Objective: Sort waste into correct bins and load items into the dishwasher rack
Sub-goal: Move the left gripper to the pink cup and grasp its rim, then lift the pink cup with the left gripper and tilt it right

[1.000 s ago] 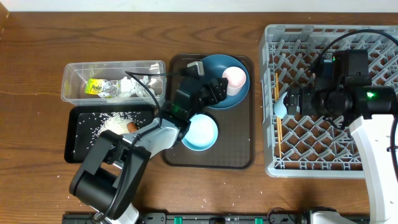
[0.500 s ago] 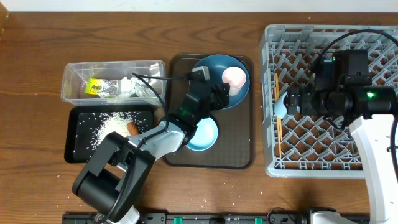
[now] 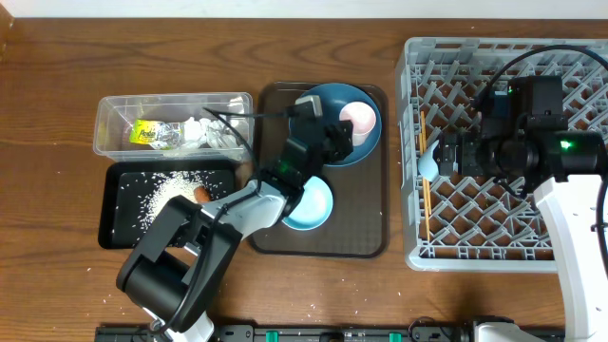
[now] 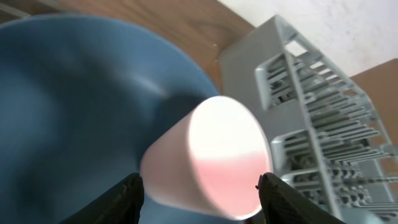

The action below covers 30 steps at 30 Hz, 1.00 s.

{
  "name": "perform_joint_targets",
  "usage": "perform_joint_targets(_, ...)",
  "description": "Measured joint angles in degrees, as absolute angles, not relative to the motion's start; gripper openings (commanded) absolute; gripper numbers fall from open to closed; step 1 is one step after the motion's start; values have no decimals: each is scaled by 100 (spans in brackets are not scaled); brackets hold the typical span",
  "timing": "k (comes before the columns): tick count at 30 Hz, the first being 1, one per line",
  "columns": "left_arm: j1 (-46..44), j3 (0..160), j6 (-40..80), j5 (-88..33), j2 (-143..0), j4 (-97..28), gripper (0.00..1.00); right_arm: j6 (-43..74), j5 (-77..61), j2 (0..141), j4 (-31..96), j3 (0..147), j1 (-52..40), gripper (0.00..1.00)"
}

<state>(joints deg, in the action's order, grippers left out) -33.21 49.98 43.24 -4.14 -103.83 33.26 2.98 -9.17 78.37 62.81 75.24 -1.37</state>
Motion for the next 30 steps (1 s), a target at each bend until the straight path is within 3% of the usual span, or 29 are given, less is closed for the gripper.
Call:
perform_joint_targets(12, -3321, 5188, 4331, -443, -10934, 3321, 58, 298, -917, 7837, 6281, 7524, -137, 99)
perform_joint_targets(14, -3321, 5188, 4320, -454, -10975, 3330, 53, 298, -917, 7837, 6278, 7524, -137, 99)
perform_joint_targets(23, -3321, 5188, 4276, -447, -10912, 3345, 13, 301, -917, 7837, 6278, 7524, -137, 99)
perform_joint_targets(30, -3271, 5188, 4235, -508, -10759, 3275, 6, 298, -917, 7837, 6281, 7524, -137, 99)
